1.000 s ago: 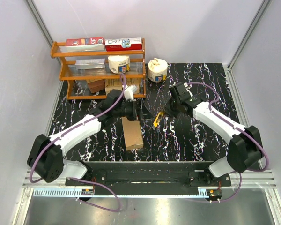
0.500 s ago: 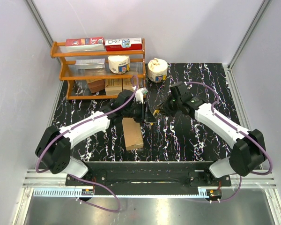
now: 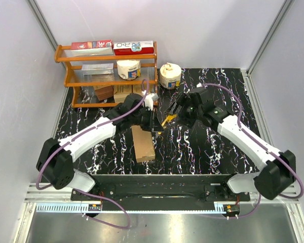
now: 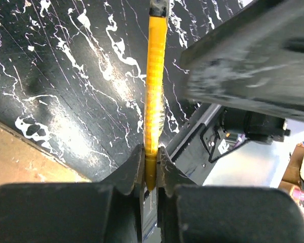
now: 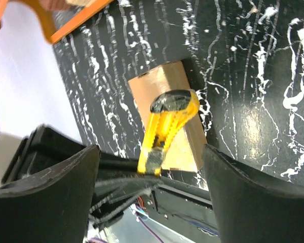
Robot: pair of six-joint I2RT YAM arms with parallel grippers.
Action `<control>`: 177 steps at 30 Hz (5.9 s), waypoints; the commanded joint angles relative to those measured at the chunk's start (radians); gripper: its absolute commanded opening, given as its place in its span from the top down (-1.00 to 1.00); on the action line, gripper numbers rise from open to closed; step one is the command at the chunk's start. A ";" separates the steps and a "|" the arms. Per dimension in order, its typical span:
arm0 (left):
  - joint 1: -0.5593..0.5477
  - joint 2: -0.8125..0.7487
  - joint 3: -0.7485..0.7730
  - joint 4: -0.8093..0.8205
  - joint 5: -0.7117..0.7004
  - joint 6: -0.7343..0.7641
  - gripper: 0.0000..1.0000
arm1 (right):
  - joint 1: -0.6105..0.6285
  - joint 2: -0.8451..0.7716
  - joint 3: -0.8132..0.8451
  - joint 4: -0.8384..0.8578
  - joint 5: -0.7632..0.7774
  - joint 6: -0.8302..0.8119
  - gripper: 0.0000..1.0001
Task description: Unpack the express box
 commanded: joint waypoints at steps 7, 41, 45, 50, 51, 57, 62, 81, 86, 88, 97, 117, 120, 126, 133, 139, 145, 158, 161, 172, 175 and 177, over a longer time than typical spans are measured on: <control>0.115 -0.209 0.092 -0.028 0.477 0.059 1.00 | 0.002 -0.249 0.116 0.056 -0.255 -0.430 -0.99; 0.115 -0.186 0.118 0.184 0.719 -0.118 1.00 | 0.002 -0.237 0.139 0.286 -0.795 -0.289 -0.02; 0.120 -0.177 0.138 0.085 0.714 -0.043 1.00 | 0.002 -0.230 0.132 0.286 -0.809 -0.295 0.11; 0.129 -0.169 0.144 0.071 0.722 -0.035 1.00 | 0.002 -0.222 0.124 0.272 -0.817 -0.311 0.14; 0.130 -0.169 0.146 0.063 0.723 -0.030 1.00 | 0.002 -0.220 0.124 0.269 -0.818 -0.314 0.14; 0.147 -0.170 0.135 0.054 0.725 -0.027 1.00 | 0.002 -0.223 0.121 0.254 -0.815 -0.340 0.16; 0.161 -0.172 0.135 0.055 0.728 -0.038 1.00 | 0.002 -0.223 0.116 0.251 -0.826 -0.355 0.00; 0.160 -0.183 0.034 0.344 0.755 -0.259 1.00 | 0.002 -0.205 0.104 0.257 -0.818 -0.386 0.39; 0.161 -0.178 0.035 0.345 0.765 -0.261 0.62 | 0.001 -0.194 0.109 0.229 -0.784 -0.401 1.00; 0.164 -0.178 0.035 0.345 0.769 -0.257 0.09 | 0.002 -0.191 0.112 0.202 -0.740 -0.416 1.00; 0.363 -0.223 0.046 0.024 0.430 -0.104 -0.75 | 0.004 -0.248 0.055 0.094 -0.326 -0.507 1.00; 0.396 -0.131 -0.333 -0.112 -0.116 -0.142 -0.71 | 0.367 -0.075 -0.163 0.361 0.588 -0.472 1.00; 0.396 -0.105 -0.342 -0.041 -0.081 -0.150 -0.76 | 0.412 -0.027 -0.157 0.406 0.680 -0.472 1.00; 0.396 -0.019 -0.314 -0.008 -0.061 -0.148 -0.72 | 0.450 0.060 -0.123 0.444 0.757 -0.481 1.00; 0.396 0.073 -0.276 0.043 0.017 -0.144 -0.65 | 0.456 0.142 -0.077 0.489 0.727 -0.552 1.00; 0.396 0.103 -0.259 0.045 0.037 -0.136 -0.73 | 0.456 0.195 -0.039 0.495 0.717 -0.570 1.00; 0.396 0.126 -0.268 0.037 0.039 -0.144 -0.46 | 0.456 0.231 -0.016 0.481 0.721 -0.565 1.00; 0.396 0.146 -0.281 0.035 0.042 -0.153 -0.07 | 0.458 0.260 -0.005 0.420 0.736 -0.544 1.00; 0.396 0.152 -0.282 0.035 0.044 -0.153 -0.04 | 0.458 0.270 -0.005 0.413 0.722 -0.541 1.00; 0.396 0.155 -0.287 0.034 0.039 -0.156 0.00 | 0.458 0.281 -0.003 0.398 0.707 -0.529 1.00; 0.396 0.155 -0.288 0.034 0.039 -0.167 0.01 | 0.456 0.287 -0.002 0.387 0.698 -0.516 1.00; 0.396 0.153 -0.291 0.035 0.037 -0.175 0.01 | 0.458 0.293 0.003 0.372 0.693 -0.501 1.00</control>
